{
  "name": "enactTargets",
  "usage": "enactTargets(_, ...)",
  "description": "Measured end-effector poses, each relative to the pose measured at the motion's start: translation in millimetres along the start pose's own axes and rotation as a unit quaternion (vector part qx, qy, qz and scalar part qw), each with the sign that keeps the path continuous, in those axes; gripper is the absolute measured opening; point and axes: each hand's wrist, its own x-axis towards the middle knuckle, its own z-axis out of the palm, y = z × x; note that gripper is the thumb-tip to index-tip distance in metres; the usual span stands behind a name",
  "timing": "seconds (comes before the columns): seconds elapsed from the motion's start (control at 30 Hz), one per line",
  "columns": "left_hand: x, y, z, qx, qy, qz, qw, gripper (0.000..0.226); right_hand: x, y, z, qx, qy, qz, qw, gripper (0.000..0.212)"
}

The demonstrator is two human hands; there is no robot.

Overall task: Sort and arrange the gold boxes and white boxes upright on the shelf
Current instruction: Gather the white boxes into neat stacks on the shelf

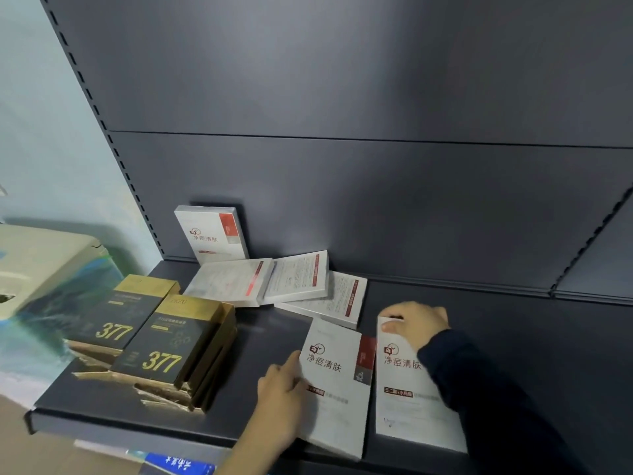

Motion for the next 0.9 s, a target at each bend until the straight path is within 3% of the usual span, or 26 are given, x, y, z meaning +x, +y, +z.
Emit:
enactTargets(0.13, -5, 14, 17, 0.073, 0.04, -0.017, 0.996, 0.034, 3, -2, 24, 0.012, 0.022, 0.002, 1.0, 0.018)
enactTargets(0.23, 7, 15, 19, 0.169, 0.07, 0.003, 0.983, 0.063, 1, 4, 26, 0.033, 0.043, 0.012, 0.998, 0.019)
enactTargets(0.33, 34, 25, 7, 0.151, 0.12, 0.038, 0.98, 0.08, -4, 9, 26, 0.054, 0.076, 0.03, 0.995, 0.024)
enactTargets(0.47, 87, 42, -5, 0.15, 0.183, 0.11, 0.965, 0.079, -15, 8, 24, 0.135, 0.132, 0.049, 0.981, 0.023)
enactTargets(0.6, 128, 40, -10, 0.28, 0.165, 0.138, 0.936, 0.07, -29, 7, 25, 0.206, 0.153, 0.023, 0.966, 0.008)
enactTargets(0.7, 135, 40, -15, 0.391, 0.162, 0.157, 0.892, 0.06, -40, 11, 19, 0.214, 0.148, 0.014, 0.965, 0.007)
enactTargets(0.77, 132, 49, -22, 0.324, 0.195, 0.173, 0.909, 0.051, -45, 14, 16, 0.222, 0.153, 0.015, 0.963, 0.007)
enactTargets(0.83, 122, 66, -37, 0.141, 0.257, 0.194, 0.936, 0.029, -47, 13, 13, 0.261, 0.164, 0.017, 0.951, 0.01)
enactTargets(0.9, 112, 86, -51, -0.053, 0.259, 0.196, 0.944, 0.028, -48, 6, 9, 0.343, 0.168, 0.019, 0.924, 0.015)
